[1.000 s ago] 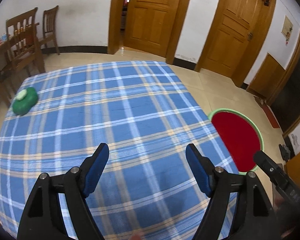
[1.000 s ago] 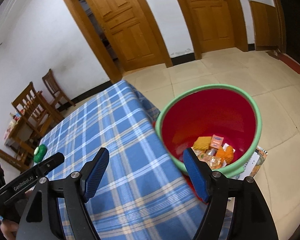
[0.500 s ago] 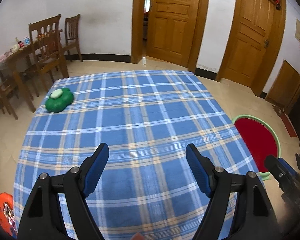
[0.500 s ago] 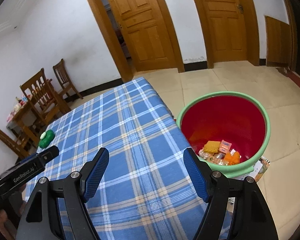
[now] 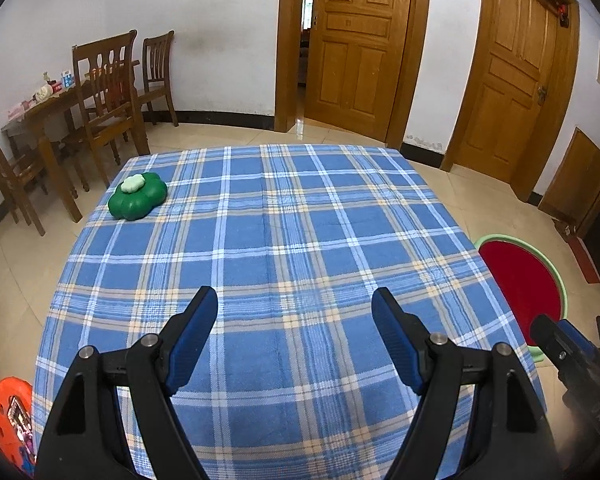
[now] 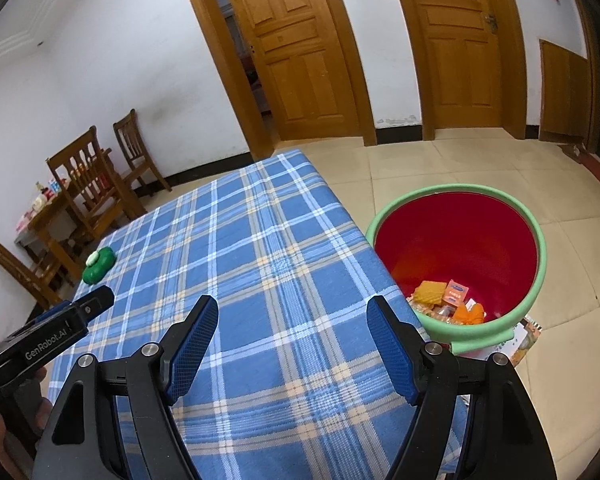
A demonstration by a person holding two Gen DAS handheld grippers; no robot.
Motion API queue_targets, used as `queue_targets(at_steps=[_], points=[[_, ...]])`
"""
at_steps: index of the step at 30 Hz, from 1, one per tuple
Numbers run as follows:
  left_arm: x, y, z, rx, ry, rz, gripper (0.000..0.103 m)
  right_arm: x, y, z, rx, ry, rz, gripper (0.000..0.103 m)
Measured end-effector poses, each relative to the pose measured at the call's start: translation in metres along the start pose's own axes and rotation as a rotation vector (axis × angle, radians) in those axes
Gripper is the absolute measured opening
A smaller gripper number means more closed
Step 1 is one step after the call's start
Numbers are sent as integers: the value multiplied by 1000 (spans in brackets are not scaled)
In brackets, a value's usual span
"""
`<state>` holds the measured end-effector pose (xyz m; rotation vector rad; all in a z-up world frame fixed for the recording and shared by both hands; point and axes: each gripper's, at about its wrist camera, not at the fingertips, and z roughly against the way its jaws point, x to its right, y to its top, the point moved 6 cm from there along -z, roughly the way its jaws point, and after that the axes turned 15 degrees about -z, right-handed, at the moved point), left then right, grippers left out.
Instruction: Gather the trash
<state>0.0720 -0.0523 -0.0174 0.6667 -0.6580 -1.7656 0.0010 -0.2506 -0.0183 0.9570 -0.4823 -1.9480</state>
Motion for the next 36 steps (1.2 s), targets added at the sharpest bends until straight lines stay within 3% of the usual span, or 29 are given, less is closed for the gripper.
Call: queue_targets(at_steps=[36], points=[[1,0,1,-2,-9,4,79,-1,0,0,-1,1,0,78]])
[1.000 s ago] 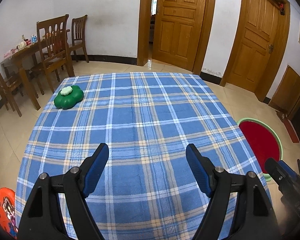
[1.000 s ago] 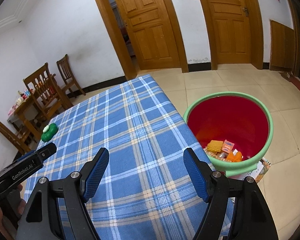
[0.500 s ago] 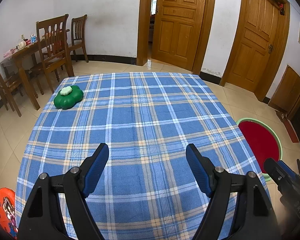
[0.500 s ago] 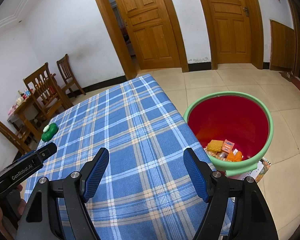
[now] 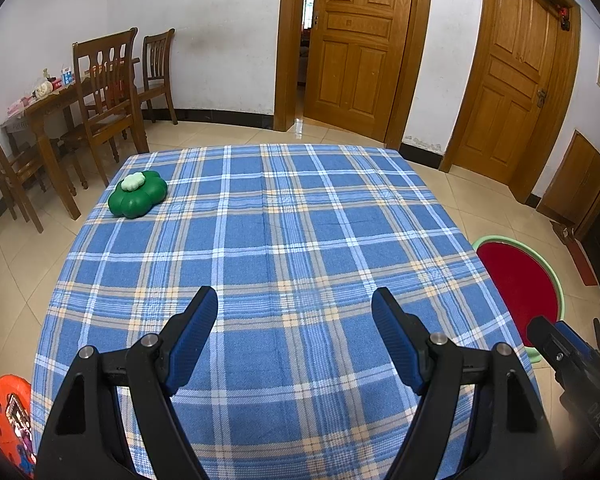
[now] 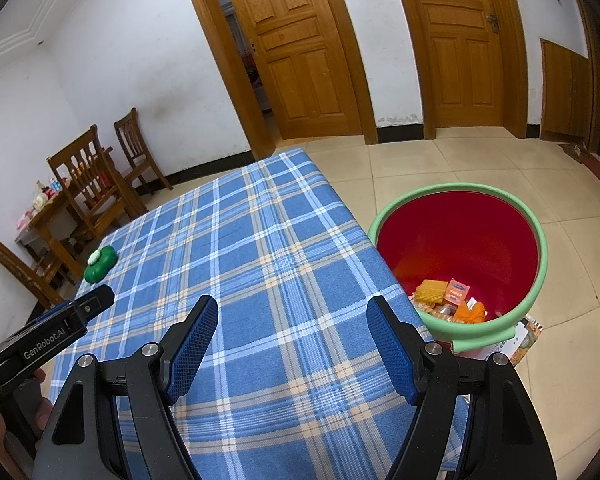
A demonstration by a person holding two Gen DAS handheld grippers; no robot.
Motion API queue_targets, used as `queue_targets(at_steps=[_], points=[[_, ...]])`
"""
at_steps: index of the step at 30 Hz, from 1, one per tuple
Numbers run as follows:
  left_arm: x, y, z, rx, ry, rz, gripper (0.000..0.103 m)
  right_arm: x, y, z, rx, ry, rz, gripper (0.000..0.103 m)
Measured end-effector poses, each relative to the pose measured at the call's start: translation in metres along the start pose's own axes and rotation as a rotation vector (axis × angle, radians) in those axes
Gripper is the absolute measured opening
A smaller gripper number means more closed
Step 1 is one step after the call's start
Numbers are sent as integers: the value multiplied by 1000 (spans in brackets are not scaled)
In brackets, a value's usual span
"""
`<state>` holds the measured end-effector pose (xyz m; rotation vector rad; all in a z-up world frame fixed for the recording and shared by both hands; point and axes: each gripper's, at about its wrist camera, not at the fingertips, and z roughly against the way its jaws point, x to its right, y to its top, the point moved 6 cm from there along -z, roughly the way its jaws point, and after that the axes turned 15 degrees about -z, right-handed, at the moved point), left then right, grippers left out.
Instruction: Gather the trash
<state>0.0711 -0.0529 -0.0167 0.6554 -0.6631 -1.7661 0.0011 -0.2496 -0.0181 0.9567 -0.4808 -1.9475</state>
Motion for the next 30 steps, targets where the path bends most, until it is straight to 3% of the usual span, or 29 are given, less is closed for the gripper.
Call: queue_targets(at_steps=[30], points=[[-1,-4,-1,-9,-4,9,79,0,0,0,-1,0,-1,78]])
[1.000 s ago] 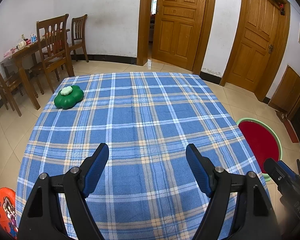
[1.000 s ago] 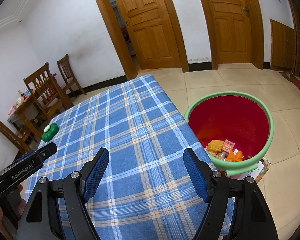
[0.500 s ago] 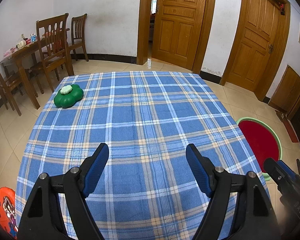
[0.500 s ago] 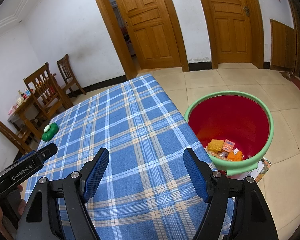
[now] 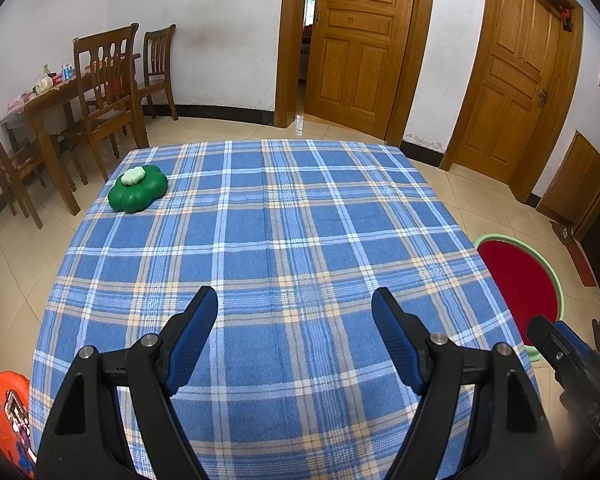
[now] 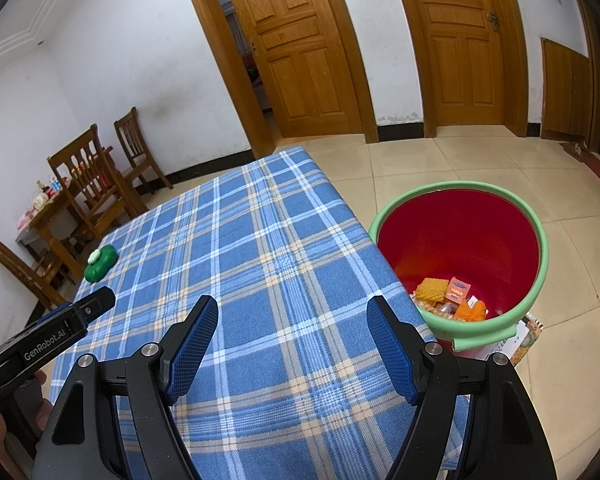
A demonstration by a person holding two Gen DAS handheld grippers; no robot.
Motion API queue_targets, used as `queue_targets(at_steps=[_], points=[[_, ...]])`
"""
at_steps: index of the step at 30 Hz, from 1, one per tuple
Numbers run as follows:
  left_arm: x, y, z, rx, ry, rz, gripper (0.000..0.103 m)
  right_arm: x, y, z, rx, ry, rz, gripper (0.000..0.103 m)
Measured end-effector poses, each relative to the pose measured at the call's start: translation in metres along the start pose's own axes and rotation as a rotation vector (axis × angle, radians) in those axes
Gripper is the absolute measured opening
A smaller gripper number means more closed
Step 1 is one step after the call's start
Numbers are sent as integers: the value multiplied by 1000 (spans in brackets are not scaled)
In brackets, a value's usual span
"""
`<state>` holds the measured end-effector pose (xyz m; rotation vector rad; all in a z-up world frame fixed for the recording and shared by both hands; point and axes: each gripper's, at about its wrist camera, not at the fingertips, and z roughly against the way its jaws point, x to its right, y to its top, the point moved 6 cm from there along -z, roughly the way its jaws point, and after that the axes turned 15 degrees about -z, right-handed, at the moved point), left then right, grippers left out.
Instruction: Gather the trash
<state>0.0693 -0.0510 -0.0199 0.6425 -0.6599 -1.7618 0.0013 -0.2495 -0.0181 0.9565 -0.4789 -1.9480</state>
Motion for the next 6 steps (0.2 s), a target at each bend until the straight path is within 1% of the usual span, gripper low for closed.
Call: queue_targets(at_steps=[6], points=[[-1,0,-1,-3,0,0,79,0,-2,0,-2,-1,1,78]])
